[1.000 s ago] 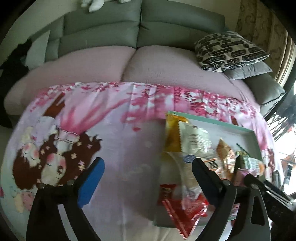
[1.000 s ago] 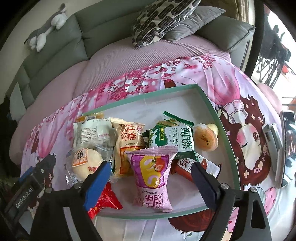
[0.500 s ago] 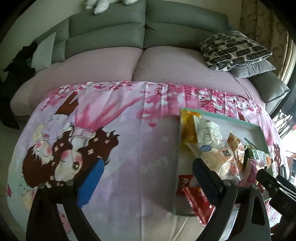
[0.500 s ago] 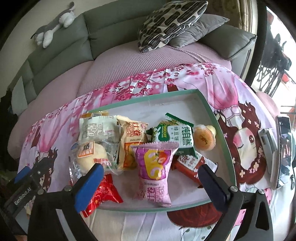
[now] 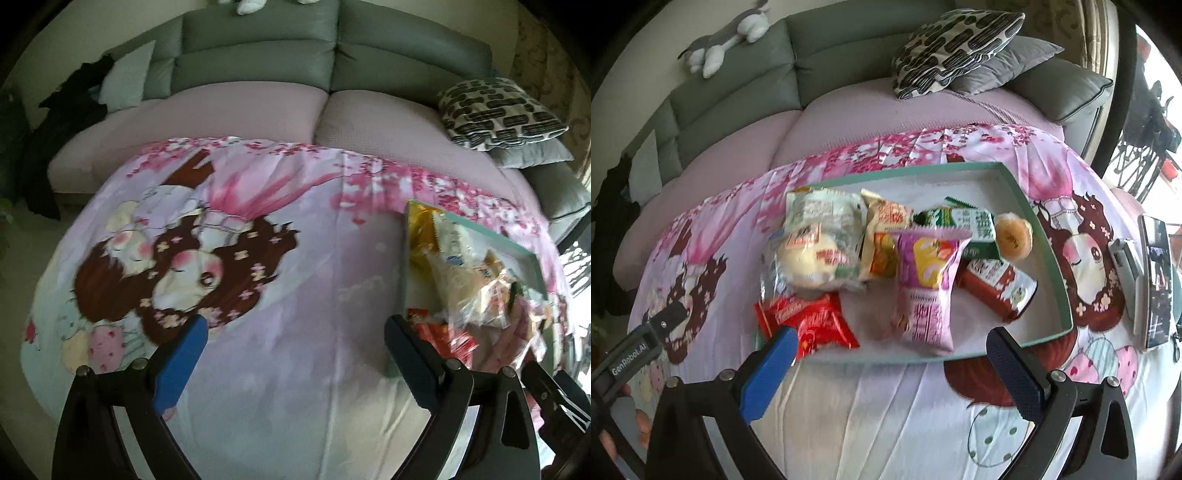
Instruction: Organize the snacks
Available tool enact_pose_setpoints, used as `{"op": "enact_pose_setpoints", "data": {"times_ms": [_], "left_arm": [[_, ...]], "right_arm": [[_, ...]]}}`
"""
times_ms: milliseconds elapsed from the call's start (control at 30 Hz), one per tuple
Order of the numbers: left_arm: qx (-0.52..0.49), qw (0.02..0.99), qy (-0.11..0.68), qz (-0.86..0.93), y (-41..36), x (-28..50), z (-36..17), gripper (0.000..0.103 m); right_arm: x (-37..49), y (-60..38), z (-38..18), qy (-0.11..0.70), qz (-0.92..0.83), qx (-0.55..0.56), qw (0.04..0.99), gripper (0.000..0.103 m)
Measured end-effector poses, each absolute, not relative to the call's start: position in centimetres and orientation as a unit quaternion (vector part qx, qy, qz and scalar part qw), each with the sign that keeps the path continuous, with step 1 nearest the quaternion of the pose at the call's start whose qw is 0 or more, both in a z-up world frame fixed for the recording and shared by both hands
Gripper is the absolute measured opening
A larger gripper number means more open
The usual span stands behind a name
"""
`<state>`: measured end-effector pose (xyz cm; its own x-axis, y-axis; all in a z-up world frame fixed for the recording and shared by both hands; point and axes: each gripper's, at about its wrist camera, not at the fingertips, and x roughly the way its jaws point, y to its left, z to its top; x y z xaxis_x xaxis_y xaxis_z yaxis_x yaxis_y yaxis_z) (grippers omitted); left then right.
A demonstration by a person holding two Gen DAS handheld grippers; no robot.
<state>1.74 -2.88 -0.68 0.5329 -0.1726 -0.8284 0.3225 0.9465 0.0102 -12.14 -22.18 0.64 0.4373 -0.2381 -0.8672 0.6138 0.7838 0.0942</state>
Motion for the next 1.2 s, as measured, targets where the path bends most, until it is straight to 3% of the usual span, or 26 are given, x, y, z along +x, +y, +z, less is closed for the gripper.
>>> {"op": "enact_pose_setpoints", "data": {"times_ms": [467,1200], "left_arm": [[0.153,0.867,0.458,-0.121,-1.9,-0.2,-1.8,0.096],[0.173,0.851,0.473,-0.147,-3.1,0.1,-2.6,0.096]], "right_arm": [[-12.8,-21.2,0.1,0.473,-0.259,0.194,0.820,0.103],[-12.4,-21.4,0.1,0.466,-0.259,0.183,0.826,0.103]]}}
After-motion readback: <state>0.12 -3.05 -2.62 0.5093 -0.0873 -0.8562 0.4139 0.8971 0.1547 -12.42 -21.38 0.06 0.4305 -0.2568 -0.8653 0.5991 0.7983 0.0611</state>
